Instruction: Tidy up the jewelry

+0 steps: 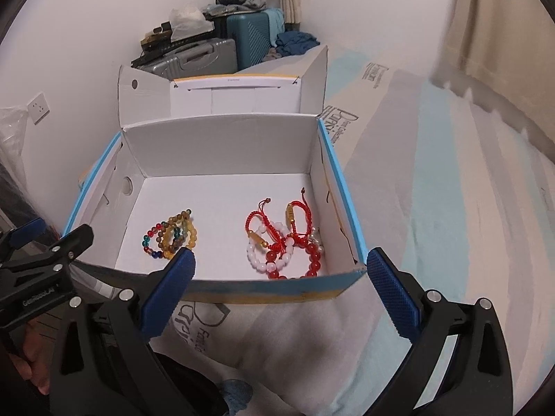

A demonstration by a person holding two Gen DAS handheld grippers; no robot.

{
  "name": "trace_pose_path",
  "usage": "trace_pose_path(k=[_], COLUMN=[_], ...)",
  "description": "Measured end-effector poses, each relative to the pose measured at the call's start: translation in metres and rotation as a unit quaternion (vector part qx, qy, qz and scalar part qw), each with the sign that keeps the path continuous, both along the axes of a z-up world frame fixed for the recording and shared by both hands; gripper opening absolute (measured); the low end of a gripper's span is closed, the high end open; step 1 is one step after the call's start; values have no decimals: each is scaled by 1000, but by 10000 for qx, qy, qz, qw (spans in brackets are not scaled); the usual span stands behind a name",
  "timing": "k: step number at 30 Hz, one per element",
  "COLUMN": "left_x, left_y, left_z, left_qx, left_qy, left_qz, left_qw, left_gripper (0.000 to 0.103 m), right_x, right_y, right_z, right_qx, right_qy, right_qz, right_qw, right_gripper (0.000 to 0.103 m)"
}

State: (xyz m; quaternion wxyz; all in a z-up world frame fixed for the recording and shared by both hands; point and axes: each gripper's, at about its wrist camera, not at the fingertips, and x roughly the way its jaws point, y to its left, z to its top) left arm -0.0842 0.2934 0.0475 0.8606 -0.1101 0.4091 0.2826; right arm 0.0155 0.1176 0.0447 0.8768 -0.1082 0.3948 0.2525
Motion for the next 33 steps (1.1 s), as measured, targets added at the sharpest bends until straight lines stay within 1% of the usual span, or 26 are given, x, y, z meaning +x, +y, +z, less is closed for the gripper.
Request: trace_pose_path(k=[7,14,33], left_x=[-14,-17,-18], left_y=[-8,-13,-15], left_z=[-2,-5,-2], left_qx=[19,91,145], left_qy=[-33,11,-68], left_qz=[-57,-97,-27], left_qw=[10000,9999,9999], left_gripper=[97,97,97], right_x=[-14,-21,-23], right_y=[-4,-5,-7], right_z=[3,2,0], right_qx=[30,-19,-43], right_qy=[-15,-27,-6], right_qz=[-72,-71,-32], right_qw=[10000,10000,10000], right_gripper=[95,95,95])
